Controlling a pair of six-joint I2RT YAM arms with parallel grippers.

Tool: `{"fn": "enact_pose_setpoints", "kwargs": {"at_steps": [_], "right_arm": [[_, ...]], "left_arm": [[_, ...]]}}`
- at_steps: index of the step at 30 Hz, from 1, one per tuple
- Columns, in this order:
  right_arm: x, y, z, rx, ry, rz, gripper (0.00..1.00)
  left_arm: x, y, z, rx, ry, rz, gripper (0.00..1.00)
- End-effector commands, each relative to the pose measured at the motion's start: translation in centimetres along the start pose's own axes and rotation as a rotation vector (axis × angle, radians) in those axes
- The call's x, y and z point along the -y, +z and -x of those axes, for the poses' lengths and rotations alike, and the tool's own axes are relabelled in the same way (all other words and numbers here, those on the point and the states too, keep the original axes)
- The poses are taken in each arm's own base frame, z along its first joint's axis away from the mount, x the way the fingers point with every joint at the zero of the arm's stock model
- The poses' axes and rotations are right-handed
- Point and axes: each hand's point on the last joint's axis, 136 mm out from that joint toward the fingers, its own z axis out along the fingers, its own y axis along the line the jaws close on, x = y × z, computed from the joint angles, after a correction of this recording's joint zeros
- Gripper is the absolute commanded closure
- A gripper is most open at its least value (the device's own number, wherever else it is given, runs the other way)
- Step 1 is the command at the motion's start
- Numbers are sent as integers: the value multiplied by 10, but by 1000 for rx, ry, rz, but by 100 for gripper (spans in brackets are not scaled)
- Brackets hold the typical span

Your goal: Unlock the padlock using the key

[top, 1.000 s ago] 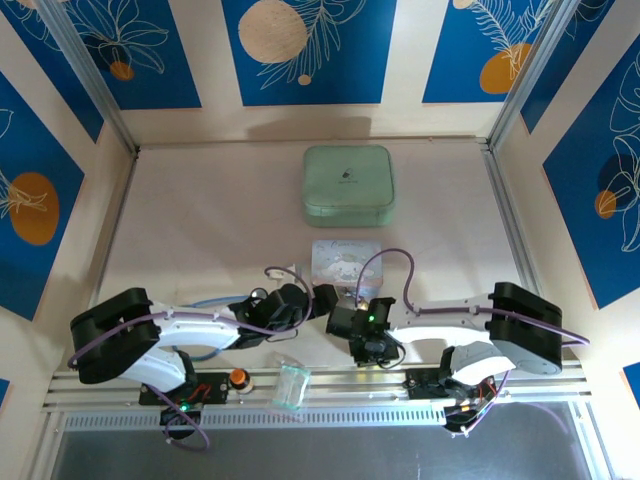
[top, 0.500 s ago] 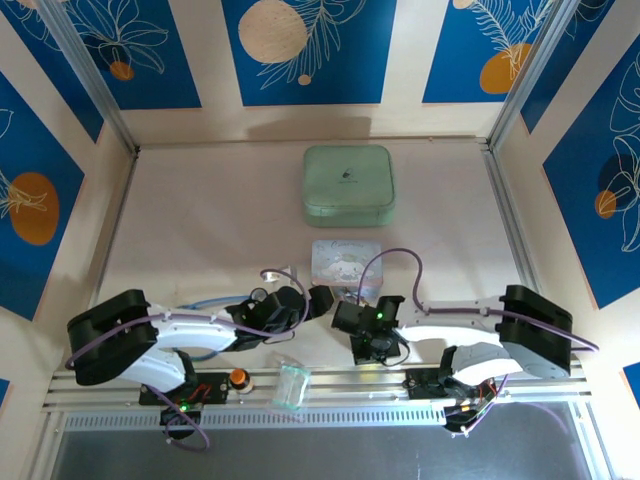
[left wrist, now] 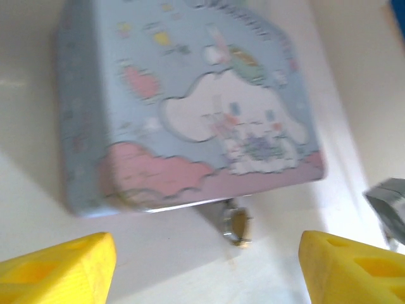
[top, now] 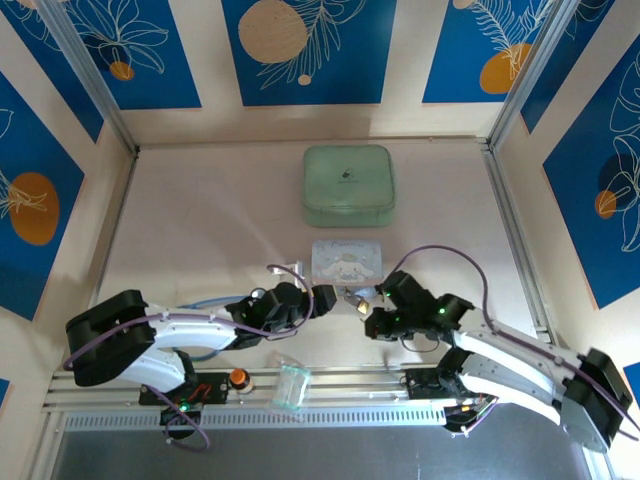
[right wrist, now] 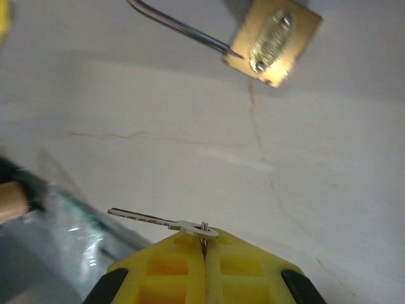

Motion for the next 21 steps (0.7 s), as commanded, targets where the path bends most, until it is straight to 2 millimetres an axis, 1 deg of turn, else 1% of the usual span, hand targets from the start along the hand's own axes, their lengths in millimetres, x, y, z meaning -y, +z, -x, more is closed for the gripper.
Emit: {"fn": "enact_pose_setpoints", "kwargs": {"at_steps": [1,3,4,6,7,10,12,15,18,21], "right_arm": [[-33,-14,-8,-54,-105,230,100],[-45,-23,-7,-48,-130,308,100],[-51,-26,-6,-49,-139,343,100],[-59,-31,-6,-55,-155,394,100],[-63,-32,-6,-61,-160,414,100],[-69,-34,-4,-68,-148,461,100],[-68,-33,-2,-64,-139,462,100],[-67,-33,0,-58,-132,470,100],[-67,-35,1,-55,-141,470,100],[-69,-38,3,-49,-143,479,100]], "left_arm": [[49,-1,7,12,80,-238,27],[66,-1,5,3,106,-320,28],[71,-1,4,-2,116,-349,32],[82,-2,2,-12,139,-406,33],[88,-3,0,-21,150,-441,37],[101,-6,-2,-24,152,-521,38],[103,-9,-1,-12,152,-543,39],[98,-7,0,-8,164,-502,39],[92,-2,-4,-43,181,-432,40],[96,-1,-5,-63,157,-443,44]]}}
